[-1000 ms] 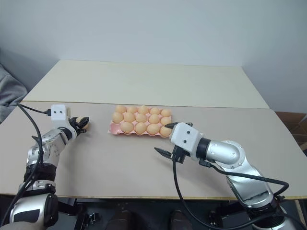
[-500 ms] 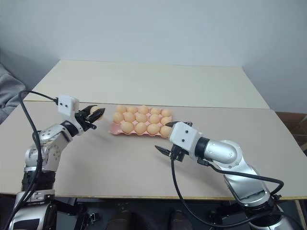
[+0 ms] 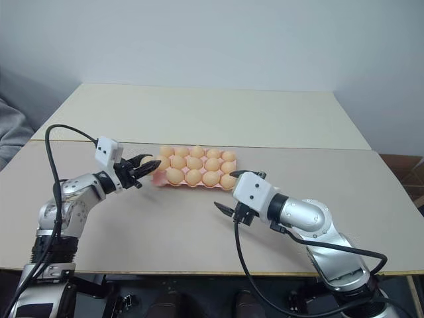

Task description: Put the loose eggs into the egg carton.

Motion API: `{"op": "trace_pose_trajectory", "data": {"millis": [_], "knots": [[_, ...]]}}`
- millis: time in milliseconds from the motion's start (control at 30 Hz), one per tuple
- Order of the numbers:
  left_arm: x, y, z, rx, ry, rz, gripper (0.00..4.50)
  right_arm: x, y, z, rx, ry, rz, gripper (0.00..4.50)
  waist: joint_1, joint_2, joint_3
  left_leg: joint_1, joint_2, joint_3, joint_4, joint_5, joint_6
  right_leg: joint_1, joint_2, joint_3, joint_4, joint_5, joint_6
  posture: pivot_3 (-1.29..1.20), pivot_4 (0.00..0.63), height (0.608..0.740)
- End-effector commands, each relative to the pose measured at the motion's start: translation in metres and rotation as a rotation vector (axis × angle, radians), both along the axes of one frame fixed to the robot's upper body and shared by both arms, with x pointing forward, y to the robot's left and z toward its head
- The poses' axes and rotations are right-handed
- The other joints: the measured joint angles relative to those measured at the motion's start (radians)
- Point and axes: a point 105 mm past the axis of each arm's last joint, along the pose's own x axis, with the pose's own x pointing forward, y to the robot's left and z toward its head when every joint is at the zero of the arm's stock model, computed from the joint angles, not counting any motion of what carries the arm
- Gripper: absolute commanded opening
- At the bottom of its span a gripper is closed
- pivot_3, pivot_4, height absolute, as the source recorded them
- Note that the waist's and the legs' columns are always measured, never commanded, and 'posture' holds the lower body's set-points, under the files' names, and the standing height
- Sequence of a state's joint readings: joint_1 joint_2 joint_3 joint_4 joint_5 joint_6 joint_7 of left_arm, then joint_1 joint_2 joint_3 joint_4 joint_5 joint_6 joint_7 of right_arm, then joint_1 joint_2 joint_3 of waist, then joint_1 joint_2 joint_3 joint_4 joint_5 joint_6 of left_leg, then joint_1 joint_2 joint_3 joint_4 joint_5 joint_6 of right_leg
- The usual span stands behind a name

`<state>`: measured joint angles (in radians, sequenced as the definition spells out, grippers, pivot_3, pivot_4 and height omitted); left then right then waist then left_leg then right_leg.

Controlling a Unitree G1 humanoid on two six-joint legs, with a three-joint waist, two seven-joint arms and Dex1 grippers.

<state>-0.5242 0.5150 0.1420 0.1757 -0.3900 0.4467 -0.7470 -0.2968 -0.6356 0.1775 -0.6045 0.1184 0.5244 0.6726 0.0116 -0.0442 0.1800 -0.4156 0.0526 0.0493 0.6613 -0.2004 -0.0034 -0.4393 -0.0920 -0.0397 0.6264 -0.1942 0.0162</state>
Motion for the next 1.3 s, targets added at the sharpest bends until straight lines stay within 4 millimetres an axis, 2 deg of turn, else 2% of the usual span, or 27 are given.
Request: {"op": "trace_pose_trajectory", "data": {"millis": [33, 167, 200, 333, 500, 733, 900, 1100, 1300], "knots": [[0.006, -0.005, 0.013, -0.037, -0.047, -0.014, 2.94, -0.003, 0.001, 0.013, 0.005, -0.064, 0.002, 4.50, 0.000, 0.000, 0.000, 0.000, 0.000, 0.000, 0.000, 0.000, 0.000, 0.000, 0.000, 0.000, 0.000, 0.000, 0.000, 0.00, 0.150, 0.740], [0.013, 0.000, 0.010, -0.031, -0.052, 0.022, 4.27, -0.002, 0.000, 0.014, 0.001, -0.070, -0.004, 4.50, 0.000, 0.000, 0.000, 0.000, 0.000, 0.000, 0.000, 0.000, 0.000, 0.000, 0.000, 0.000, 0.000, 0.000, 0.000, 0.00, 0.150, 0.740], [0.013, 0.000, 0.013, -0.053, -0.061, 0.019, 4.46, -0.002, -0.001, 0.014, 0.000, -0.070, -0.005, 4.50, 0.000, 0.000, 0.000, 0.000, 0.000, 0.000, 0.000, 0.000, 0.000, 0.000, 0.000, 0.000, 0.000, 0.000, 0.000, 0.00, 0.150, 0.740], [0.006, 0.015, 0.019, -0.055, -0.083, 0.029, 4.46, -0.003, -0.003, 0.012, -0.010, -0.068, -0.007, 4.50, -0.003, 0.000, 0.000, 0.000, 0.000, 0.000, 0.000, 0.000, 0.000, 0.000, 0.000, 0.000, 0.000, 0.000, 0.000, 0.00, 0.150, 0.740], [-0.010, 0.053, 0.022, 0.027, -0.099, 0.148, 4.46, -0.003, -0.001, 0.012, -0.013, -0.070, 0.003, 4.50, -0.013, 0.000, 0.000, 0.000, 0.001, 0.000, 0.000, 0.000, 0.000, -0.001, 0.000, 0.000, 0.000, 0.000, 0.000, 0.00, 0.150, 0.740], [-0.075, 0.080, 0.033, 0.161, -0.074, 0.093, 4.46, -0.003, -0.007, 0.016, -0.047, -0.073, 0.046, 4.50, -0.017, 0.000, 0.000, 0.000, 0.001, 0.000, 0.000, 0.000, 0.000, -0.001, -0.001, 0.000, -0.001, -0.002, -0.003, 0.00, 0.150, 0.740], [-0.109, 0.085, 0.038, 0.240, -0.037, 0.067, 4.46, -0.005, -0.022, 0.023, -0.089, -0.062, 0.084, 4.50, -0.010, 0.001, 0.001, 0.000, 0.001, 0.001, 0.000, 0.000, -0.001, -0.002, -0.002, 0.000, -0.001, -0.004, -0.007, 0.00, 0.150, 0.740], [-0.130, 0.084, 0.044, 0.338, -0.012, 0.058, 4.46, -0.013, -0.048, 0.037, -0.106, -0.002, 0.123, 4.50, -0.002, 0.001, 0.001, 0.000, 0.002, 0.001, 0.000, -0.004, -0.006, -0.002, -0.001, 0.000, -0.001, -0.004, -0.007, 0.00, 0.150, 0.740], [-0.154, 0.073, 0.043, 0.381, 0.019, -0.005, 4.46, -0.021, -0.078, 0.043, -0.207, 0.088, 0.173, 4.50, -0.001, 0.001, 0.001, 0.000, 0.001, 0.002, -0.001, -0.004, -0.006, -0.002, -0.002, 0.000, -0.002, -0.004, -0.007, 0.00, 0.150, 0.740]]}}
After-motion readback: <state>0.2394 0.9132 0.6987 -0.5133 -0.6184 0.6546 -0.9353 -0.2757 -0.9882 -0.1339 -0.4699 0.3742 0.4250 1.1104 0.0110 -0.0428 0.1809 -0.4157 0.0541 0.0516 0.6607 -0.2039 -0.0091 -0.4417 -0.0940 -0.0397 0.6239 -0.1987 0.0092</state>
